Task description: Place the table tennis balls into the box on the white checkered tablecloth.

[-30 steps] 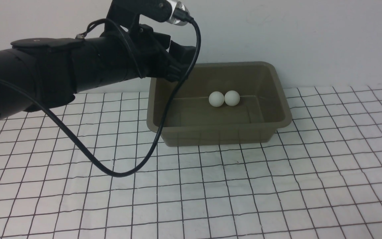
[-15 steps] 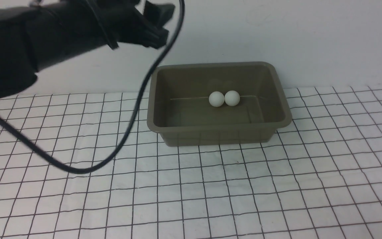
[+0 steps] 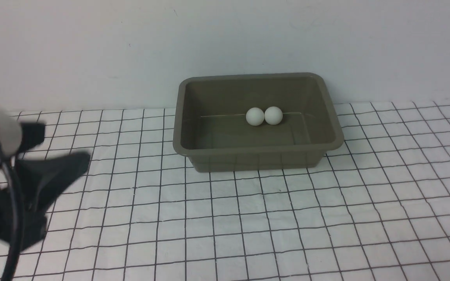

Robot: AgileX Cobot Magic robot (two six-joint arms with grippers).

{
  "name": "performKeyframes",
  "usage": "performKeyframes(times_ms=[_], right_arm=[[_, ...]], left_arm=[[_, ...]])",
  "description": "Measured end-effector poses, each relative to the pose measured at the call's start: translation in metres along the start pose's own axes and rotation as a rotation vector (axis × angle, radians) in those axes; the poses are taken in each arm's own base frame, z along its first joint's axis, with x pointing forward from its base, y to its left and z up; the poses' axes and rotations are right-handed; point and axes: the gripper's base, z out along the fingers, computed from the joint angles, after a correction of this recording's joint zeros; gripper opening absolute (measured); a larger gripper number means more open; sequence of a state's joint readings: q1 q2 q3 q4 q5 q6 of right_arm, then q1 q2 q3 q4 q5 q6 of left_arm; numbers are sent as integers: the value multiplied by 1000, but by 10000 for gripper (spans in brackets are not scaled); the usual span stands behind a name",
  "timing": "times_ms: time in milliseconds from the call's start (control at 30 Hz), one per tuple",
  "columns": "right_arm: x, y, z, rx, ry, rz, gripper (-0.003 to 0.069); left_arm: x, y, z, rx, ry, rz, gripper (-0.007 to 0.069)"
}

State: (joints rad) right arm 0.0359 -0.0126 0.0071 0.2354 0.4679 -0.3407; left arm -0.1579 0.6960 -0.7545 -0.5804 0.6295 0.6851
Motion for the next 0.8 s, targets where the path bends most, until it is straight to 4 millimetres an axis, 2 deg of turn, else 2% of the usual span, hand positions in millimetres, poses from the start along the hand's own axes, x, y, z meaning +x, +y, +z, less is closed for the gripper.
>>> performKeyframes(times_ms=[33, 200, 500, 567, 800], right_arm=[[0, 0, 0, 0, 0, 0, 568], [0, 0, 0, 0, 0, 6, 568], [0, 0, 0, 0, 0, 7, 568], [0, 0, 0, 0, 0, 7, 568], [0, 0, 0, 0, 0, 7, 568]], left_arm=[[19, 2, -5, -45, 54, -31, 468], [62, 4, -16, -191, 49, -59, 468], [158, -5, -12, -364, -9, -173, 468], [175, -6, -9, -385, -3, -209, 468], [205, -6, -4, -434, 20, -223, 468]])
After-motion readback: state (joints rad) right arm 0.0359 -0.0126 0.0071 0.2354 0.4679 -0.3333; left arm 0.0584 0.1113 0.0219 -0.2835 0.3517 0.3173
